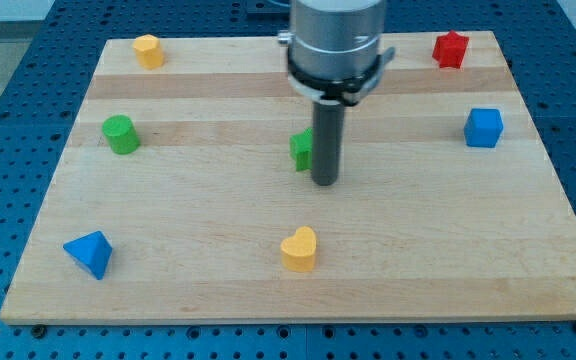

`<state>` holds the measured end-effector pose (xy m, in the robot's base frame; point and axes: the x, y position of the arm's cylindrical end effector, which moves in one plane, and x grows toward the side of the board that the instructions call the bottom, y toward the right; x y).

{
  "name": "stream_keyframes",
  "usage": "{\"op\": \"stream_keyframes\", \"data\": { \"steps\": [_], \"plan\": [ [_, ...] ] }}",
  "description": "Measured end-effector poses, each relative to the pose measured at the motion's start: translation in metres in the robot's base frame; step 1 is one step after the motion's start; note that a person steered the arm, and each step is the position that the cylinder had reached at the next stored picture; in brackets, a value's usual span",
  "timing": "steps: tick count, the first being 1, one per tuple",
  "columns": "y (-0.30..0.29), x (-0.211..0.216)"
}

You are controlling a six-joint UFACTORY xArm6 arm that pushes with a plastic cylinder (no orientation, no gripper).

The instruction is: Move the green circle closer to the green star

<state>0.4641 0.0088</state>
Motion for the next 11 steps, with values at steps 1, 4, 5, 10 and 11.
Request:
{"op": "stream_keyframes", "data": {
  "steps": [1, 4, 5, 10, 11],
  "plan": [
    [-0.045, 0.002],
    [-0.219, -0.001],
    [-0.264, -0.01],
    [-0.26, -0.074],
    [-0.225, -0.074]
  ]
}}
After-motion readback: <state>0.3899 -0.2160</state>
